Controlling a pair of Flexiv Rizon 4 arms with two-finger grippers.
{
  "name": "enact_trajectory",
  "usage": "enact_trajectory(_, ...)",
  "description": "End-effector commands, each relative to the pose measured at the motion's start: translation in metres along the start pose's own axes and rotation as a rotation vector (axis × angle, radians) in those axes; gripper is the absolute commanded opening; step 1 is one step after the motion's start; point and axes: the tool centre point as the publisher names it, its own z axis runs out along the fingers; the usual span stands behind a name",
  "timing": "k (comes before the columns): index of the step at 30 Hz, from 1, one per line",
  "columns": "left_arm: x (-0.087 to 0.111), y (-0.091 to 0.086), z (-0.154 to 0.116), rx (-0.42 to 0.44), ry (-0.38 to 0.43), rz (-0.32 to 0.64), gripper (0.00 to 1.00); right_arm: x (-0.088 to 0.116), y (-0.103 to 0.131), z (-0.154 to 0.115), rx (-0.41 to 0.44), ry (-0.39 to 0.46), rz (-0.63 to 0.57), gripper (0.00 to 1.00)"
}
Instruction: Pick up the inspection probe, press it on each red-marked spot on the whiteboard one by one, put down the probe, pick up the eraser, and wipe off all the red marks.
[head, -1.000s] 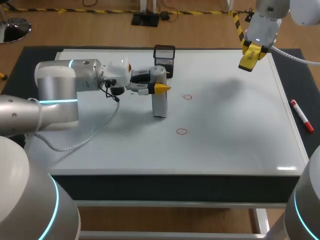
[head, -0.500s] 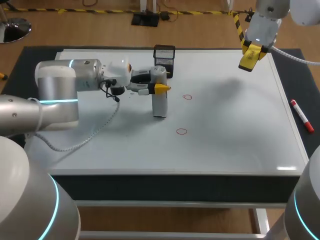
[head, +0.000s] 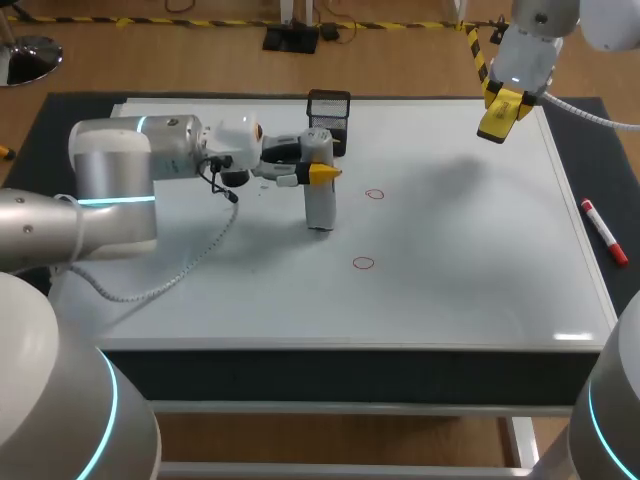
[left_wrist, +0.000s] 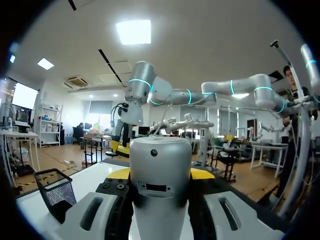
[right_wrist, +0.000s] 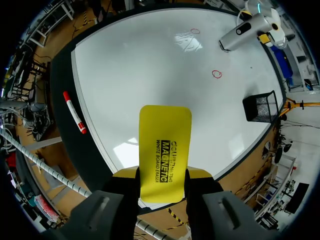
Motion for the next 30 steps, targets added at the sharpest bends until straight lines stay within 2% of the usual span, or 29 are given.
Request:
enact_trajectory(1,-0.002,-0.019,-0.019,-0.033,-0.017,0.019,0.00,0.000,-0.001,-0.001,0.000,0.005,-0.002,0.00)
enact_trajectory(9,-0.016,-0.060,-0.076,-0.084,-0.093,0.076,0.00,0.000,-0.001,-0.001,0.000,0.005,-0.002,0.00)
enact_trajectory(12,-0.020,-0.070,-0.095,-0.099,-0.126,0.083,0.00,0.000,-0.001,-0.001,0.000,0.005,-0.002,0.00)
enact_trajectory(21,-0.032,-0.086,-0.150,-0.095,-0.201,0.085,0.00,0.000,-0.001,-0.001,0.000,0.005,-0.002,0.00)
enact_trajectory(30,-0.046,-0.090,-0.197,-0.091,-0.251,0.101,0.00,0.000,-0.001,-0.001,0.000,0.005,-0.002,0.00)
